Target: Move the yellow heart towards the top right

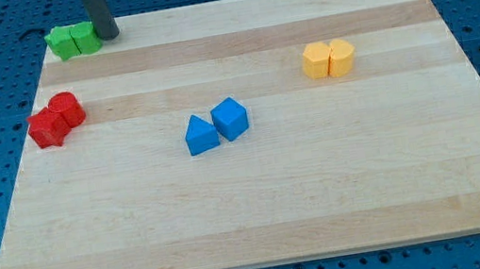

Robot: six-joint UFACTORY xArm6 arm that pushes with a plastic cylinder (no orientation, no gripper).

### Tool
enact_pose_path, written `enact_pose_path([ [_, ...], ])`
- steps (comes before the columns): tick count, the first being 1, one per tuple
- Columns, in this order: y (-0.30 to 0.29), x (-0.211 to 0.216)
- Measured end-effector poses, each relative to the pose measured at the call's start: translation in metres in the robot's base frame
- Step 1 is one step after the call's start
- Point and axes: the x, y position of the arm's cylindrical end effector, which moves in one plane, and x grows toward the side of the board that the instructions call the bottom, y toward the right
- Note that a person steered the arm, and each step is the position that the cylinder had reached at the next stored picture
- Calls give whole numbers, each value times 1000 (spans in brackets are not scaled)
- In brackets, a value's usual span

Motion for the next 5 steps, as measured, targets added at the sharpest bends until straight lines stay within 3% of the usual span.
enact_pose_path([
  [2,27,9],
  [5,131,139],
])
